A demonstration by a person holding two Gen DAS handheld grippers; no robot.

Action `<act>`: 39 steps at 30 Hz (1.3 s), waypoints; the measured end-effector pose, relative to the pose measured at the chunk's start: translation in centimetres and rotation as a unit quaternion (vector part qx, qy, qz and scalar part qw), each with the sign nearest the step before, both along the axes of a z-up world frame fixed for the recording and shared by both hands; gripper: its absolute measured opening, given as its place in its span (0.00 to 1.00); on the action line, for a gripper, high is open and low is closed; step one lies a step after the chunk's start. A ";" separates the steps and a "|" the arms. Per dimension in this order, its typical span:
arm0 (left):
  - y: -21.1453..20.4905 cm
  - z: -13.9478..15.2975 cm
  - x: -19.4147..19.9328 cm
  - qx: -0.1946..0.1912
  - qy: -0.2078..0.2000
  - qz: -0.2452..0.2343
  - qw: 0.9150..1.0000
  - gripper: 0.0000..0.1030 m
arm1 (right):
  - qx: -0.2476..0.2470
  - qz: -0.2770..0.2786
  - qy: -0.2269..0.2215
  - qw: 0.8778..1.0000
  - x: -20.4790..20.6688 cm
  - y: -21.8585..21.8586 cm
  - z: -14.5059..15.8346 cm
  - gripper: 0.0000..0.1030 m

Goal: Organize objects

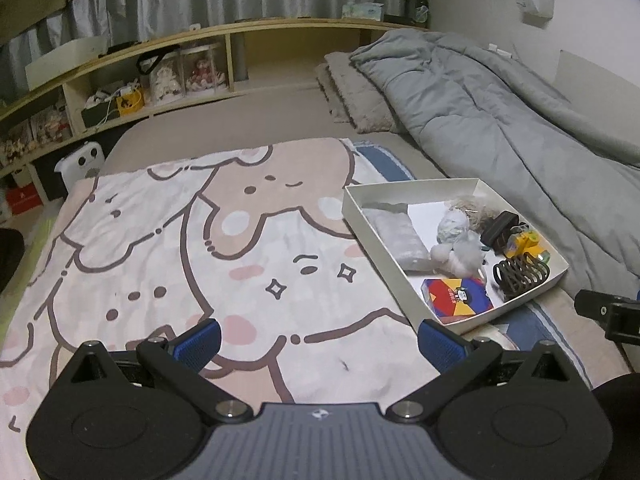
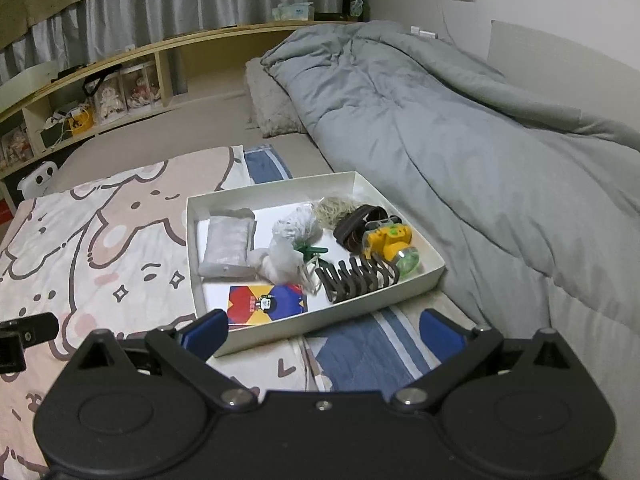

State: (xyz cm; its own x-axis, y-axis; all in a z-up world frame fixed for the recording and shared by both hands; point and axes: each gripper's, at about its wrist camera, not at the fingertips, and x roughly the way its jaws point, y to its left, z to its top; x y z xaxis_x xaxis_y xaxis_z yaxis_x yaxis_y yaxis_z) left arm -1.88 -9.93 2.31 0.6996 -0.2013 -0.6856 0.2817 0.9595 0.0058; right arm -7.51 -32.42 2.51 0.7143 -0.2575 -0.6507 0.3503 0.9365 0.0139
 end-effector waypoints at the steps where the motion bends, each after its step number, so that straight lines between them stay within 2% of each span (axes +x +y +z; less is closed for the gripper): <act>1: 0.1 -0.1 0.0 -0.001 0.002 0.003 1.000 1.00 | 0.002 0.001 0.001 1.000 0.0 0.0 -0.1 1.00; 14: 1.2 -0.3 0.5 -0.011 0.022 0.016 1.000 1.00 | -0.023 0.010 0.007 1.000 0.0 1.0 -0.1 1.00; 39: 1.4 -0.2 0.3 -0.019 0.028 0.015 0.999 1.00 | -0.021 0.010 0.007 1.000 -0.1 0.9 0.1 1.00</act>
State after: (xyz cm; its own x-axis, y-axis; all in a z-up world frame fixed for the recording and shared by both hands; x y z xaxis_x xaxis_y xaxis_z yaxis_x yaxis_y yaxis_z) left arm -1.58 -8.49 2.15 0.6668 -0.2074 -0.7158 0.2520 0.9667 -0.0454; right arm -7.62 -31.52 2.62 0.7104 -0.2699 -0.6500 0.3311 0.9431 -0.0297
